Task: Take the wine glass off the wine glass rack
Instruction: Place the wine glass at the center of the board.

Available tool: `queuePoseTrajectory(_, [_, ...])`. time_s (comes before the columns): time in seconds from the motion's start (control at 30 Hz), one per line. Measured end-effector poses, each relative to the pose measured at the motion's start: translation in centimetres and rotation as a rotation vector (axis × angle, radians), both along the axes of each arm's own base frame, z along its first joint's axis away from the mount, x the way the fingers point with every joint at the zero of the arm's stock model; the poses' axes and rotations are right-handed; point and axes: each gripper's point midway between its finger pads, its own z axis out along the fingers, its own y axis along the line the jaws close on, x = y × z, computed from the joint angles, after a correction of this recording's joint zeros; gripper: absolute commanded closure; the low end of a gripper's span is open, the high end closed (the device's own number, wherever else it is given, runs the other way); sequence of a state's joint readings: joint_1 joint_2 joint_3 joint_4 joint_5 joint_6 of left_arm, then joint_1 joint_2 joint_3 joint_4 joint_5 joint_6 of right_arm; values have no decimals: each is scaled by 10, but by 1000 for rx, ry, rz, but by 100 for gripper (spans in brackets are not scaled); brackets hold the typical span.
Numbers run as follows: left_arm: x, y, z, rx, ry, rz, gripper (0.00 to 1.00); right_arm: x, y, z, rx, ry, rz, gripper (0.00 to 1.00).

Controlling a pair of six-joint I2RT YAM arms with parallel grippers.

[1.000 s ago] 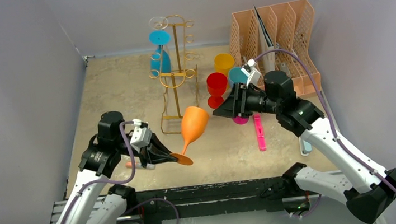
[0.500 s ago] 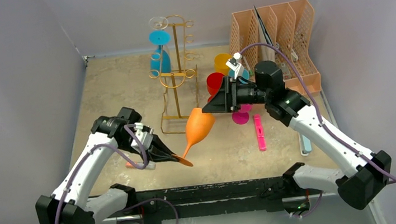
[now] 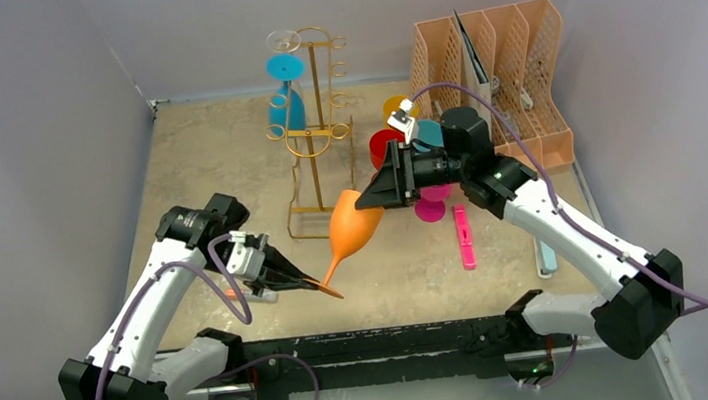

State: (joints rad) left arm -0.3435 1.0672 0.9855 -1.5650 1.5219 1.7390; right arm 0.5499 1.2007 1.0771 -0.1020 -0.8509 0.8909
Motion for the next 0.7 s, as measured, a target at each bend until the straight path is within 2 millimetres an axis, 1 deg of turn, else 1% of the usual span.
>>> queuePoseTrajectory(0.13, [2, -1, 1, 5, 11, 0, 100, -9, 6, 1, 10, 18, 53, 49])
queuePoseTrajectory(0.27, [1, 0, 2, 7, 17, 0, 100, -17, 10, 10, 30, -2, 95, 56])
queuePoseTrajectory(0.33, [1, -1, 3, 5, 14, 0, 100, -19, 11, 13, 35, -12, 102, 60])
queuePoseTrajectory(0.43, [1, 0, 3, 5, 13, 0, 100, -19, 11, 15, 39, -20, 108, 64])
queuePoseTrajectory(0.5, [1, 0, 3, 5, 12, 0, 100, -21, 11, 17, 44, -22, 118, 64])
queuePoseTrajectory(0.57, [1, 0, 3, 5, 13, 0, 100, -23, 11, 19, 49, -25, 128, 60])
queuePoseTrajectory(0.6, [1, 0, 3, 4, 12, 0, 100, -23, 11, 20, 51, -30, 130, 59])
queuePoseTrajectory(0.63, [0, 0, 3, 3, 11, 0, 100, -23, 11, 22, 52, -36, 132, 60])
queuePoseTrajectory(0.7, [0, 0, 4, 2, 10, 0, 100, -25, 10, 25, 54, -48, 137, 63])
